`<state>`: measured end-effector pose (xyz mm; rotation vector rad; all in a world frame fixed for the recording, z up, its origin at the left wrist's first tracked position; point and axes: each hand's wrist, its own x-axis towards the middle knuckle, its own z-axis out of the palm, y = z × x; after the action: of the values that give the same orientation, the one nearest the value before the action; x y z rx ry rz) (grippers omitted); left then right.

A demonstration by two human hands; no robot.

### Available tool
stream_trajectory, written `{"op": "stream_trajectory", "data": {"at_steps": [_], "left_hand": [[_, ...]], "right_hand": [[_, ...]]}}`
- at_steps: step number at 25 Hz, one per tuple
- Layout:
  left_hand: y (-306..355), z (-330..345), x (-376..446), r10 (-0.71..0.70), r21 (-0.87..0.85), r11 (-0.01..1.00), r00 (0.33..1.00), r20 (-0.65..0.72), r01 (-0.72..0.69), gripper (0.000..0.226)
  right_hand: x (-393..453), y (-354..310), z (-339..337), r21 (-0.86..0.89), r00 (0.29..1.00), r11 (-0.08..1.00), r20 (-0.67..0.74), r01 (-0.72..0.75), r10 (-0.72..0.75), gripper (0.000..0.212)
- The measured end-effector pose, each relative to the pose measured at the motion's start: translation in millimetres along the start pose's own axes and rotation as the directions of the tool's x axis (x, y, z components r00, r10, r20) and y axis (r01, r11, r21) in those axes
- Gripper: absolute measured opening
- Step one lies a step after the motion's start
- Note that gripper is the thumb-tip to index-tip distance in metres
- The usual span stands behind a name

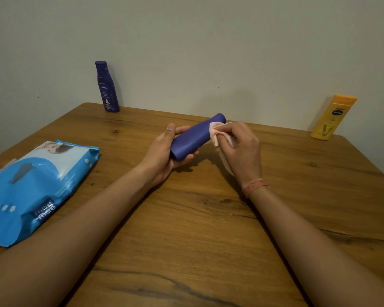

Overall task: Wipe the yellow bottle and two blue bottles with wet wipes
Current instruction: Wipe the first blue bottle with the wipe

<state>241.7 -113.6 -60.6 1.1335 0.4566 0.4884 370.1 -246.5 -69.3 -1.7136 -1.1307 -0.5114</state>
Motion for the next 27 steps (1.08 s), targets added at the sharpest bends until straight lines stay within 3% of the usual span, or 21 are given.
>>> {"op": "stream_trajectory", "data": {"at_steps": [4, 6, 9, 12, 15, 17, 19, 24, 25, 27], "left_hand": [[0, -3, 2, 0.014, -0.057, 0.998, 1.000, -0.020, -0.015, 0.046], [0, -5, 2, 0.006, -0.056, 0.998, 1.000, -0.022, -0.007, 0.046], [2, -6, 1, -0.044, -0.097, 0.994, 0.999, -0.009, 0.043, 0.042], [1, -5, 1, -0.016, -0.037, 0.999, 0.999, 0.031, 0.017, 0.040], [-4, -3, 3, 0.002, 0.019, 1.000, 0.993, 0.117, -0.005, 0.046], [-7, -2, 4, -0.029, -0.055, 0.998, 0.988, 0.151, 0.038, 0.047], [-8, -4, 5, -0.040, -0.106, 0.993, 0.987, 0.158, 0.057, 0.043], [-7, -4, 3, -0.076, -0.062, 0.994, 0.975, 0.210, 0.091, 0.036], [-7, -4, 3, -0.084, -0.053, 0.994, 0.969, 0.231, 0.098, 0.037], [-8, -4, 3, -0.081, -0.069, 0.992, 0.963, 0.258, 0.102, 0.041]], "right_hand": [[-11, -24, 18, 0.092, 0.939, 0.960, 0.206, 0.263, -0.276, 0.012], [-11, -28, 20, 0.106, 0.916, 0.944, 0.230, 0.312, -0.329, 0.014], [-5, -16, 10, 0.097, 0.988, 0.989, 0.087, 0.115, -0.124, 0.015], [1, -1, -1, 0.097, 0.998, 0.993, -0.024, -0.059, 0.062, 0.016], [-3, -10, 6, 0.135, 0.998, 0.990, 0.036, 0.048, -0.053, 0.016], [-9, -23, 16, 0.150, 0.966, 0.973, 0.164, 0.175, -0.199, 0.017], [-10, -26, 19, 0.143, 0.946, 0.963, 0.200, 0.230, -0.256, 0.017], [-1, -1, 0, 0.073, 0.996, 0.993, 0.012, -0.090, 0.090, 0.015], [-1, 0, -1, 0.061, 0.994, 0.992, 0.018, -0.110, 0.110, 0.015], [-3, -9, 4, 0.083, 0.997, 0.997, 0.074, -0.012, 0.006, 0.015]]}}
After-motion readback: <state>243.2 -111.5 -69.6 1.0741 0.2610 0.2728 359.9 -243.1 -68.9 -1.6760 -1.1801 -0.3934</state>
